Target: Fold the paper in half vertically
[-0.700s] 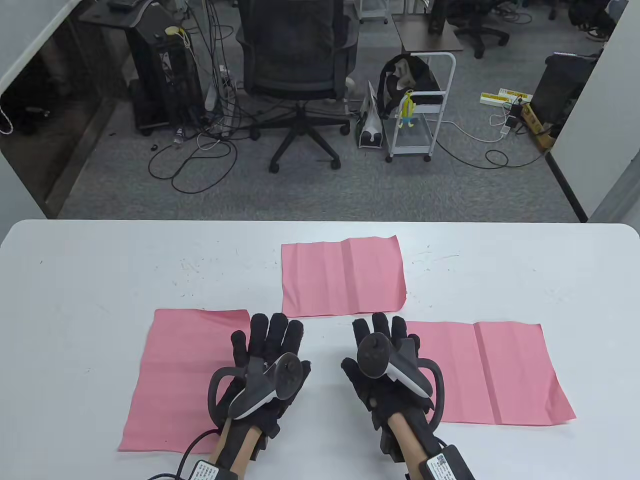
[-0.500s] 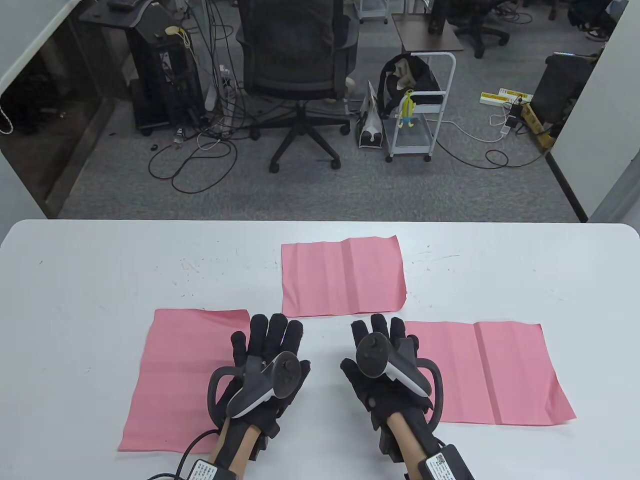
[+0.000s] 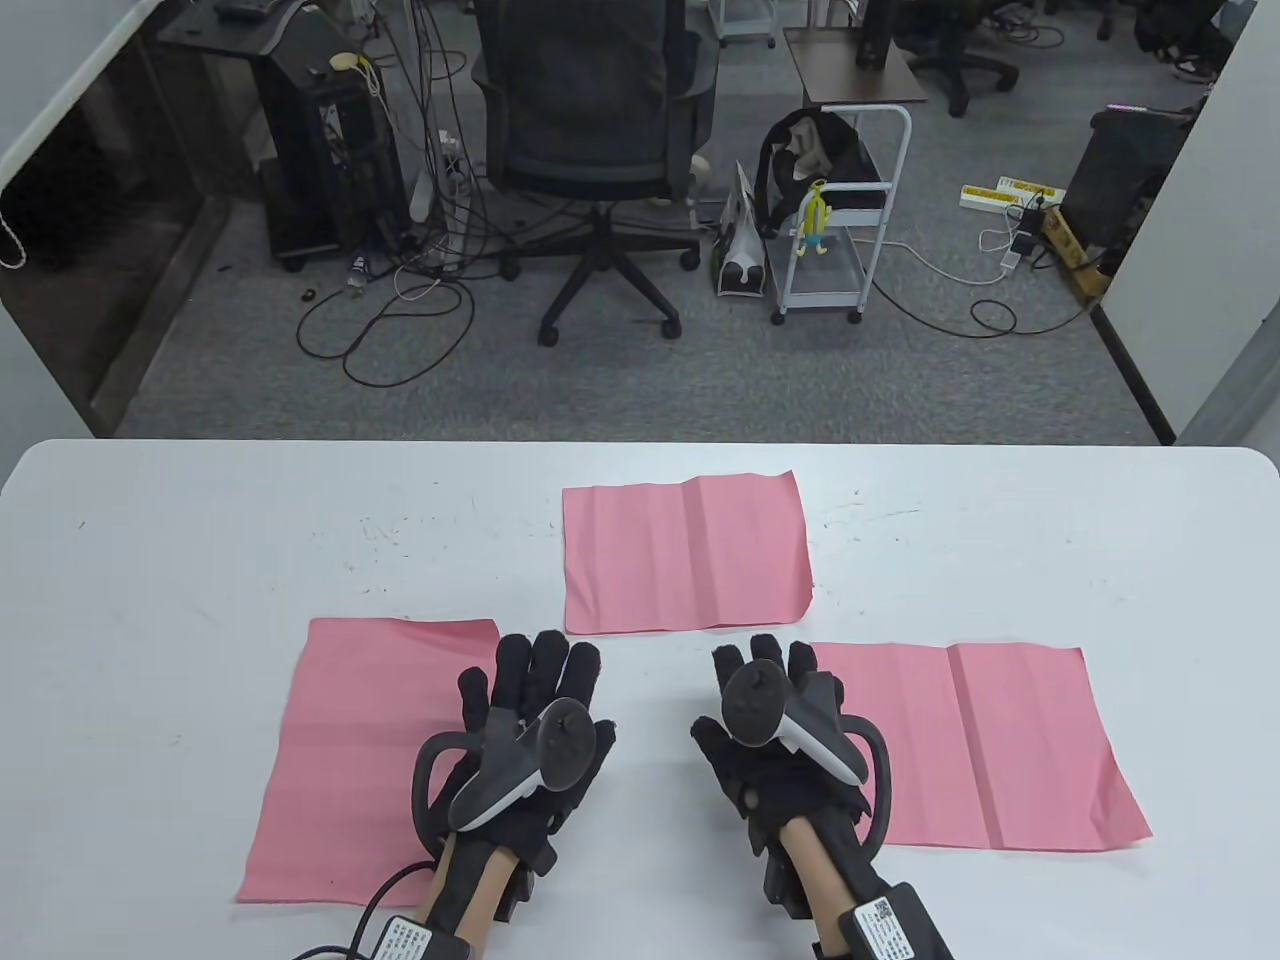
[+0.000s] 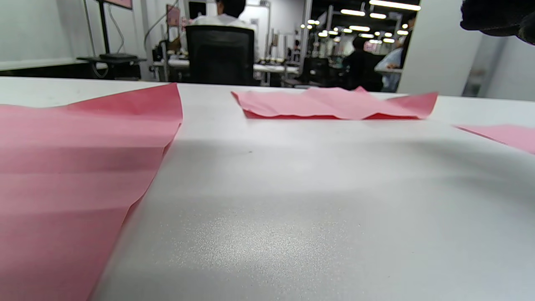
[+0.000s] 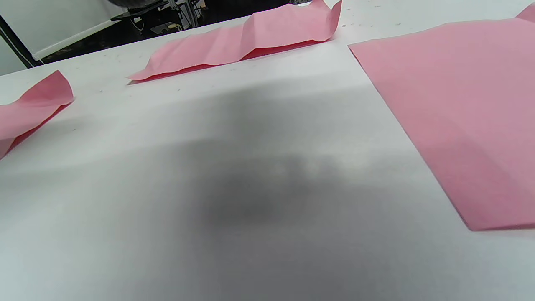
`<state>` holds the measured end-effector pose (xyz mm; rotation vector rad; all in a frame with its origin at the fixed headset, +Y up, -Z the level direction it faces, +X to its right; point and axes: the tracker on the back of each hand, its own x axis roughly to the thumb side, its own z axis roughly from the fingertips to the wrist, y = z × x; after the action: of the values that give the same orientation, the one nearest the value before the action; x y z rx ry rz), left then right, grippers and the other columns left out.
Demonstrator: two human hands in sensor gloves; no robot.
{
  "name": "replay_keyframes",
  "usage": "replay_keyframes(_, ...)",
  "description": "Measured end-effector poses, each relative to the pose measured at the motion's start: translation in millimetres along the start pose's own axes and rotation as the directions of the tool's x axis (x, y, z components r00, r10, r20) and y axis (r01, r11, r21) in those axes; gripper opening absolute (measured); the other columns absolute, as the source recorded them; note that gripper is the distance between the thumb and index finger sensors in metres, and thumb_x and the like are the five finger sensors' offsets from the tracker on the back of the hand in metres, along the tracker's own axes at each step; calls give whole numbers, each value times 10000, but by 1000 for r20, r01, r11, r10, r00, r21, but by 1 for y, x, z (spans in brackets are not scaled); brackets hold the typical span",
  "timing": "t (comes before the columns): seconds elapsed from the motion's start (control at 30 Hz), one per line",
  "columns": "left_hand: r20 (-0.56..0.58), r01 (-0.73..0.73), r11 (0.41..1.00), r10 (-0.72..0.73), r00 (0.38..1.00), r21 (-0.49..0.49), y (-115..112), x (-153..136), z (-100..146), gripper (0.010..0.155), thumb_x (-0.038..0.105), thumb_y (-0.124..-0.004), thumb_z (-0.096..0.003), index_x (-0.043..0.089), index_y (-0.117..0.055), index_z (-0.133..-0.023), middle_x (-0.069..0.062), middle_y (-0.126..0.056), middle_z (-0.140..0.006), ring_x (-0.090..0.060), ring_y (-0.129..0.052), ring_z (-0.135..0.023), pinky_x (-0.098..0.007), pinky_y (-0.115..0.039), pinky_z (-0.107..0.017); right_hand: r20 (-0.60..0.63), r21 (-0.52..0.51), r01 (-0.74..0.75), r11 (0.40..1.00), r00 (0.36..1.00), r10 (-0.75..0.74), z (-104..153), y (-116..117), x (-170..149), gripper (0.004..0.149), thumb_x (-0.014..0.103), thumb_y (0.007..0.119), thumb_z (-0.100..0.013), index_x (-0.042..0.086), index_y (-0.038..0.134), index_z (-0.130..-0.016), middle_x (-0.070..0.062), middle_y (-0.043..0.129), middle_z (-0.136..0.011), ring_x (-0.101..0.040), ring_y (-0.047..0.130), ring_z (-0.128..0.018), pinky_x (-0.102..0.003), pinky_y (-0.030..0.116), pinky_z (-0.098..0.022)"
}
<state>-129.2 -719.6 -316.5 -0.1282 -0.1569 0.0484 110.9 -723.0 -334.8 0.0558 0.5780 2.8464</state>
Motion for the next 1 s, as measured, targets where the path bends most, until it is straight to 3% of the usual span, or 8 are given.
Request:
replay_keyframes(0.2,1,-12,1000,12,1000,-13,0,-1,0,778,668,-443,-532,373,-138,-1183,-5,-140,-1299,-377,-153,-1194,-686,-263,-820,-63,-4,53,999,997,-53,-1,-8,-33,739,548,639,-495,332,234,-1074,-61,125,-1164,-435,112,-1053,-662,207,-734)
replay_keyframes(0.37,8,-15,1000,15,1000,-15,-1,0,-1,777,667,-444,-532,375,-136,-1183,-6,-136,-1298,-376,-154,-1195,-686,-265,-821,-243,39,20,999,970,-10,-5,-16,-98,723,534,635,-499,345,232,-1069,-41,120,-1163,-417,93,-1052,-655,197,-736)
replay_keyframes(0.6,8,-16,1000,17,1000,-23,-1,0,-1,776,667,-443,-533,376,-136,-1183,-5,-134,-1298,-377,-154,-1195,-685,-266,-822,-367,94,113,989,927,-72,2,-6,-174,739,530,633,-500,363,169,-1050,-26,99,-1156,-404,67,-1045,-646,192,-740)
replay_keyframes(1.0,-6,-19,999,19,1000,-42,-1,-3,-1,775,666,-442,-533,376,-138,-1184,-10,-133,-1297,-377,-156,-1195,-686,-267,-821,-402,187,186,965,910,-98,-1,20,-210,729,531,643,-492,376,190,-1042,0,59,-1138,-399,40,-1031,-638,181,-742)
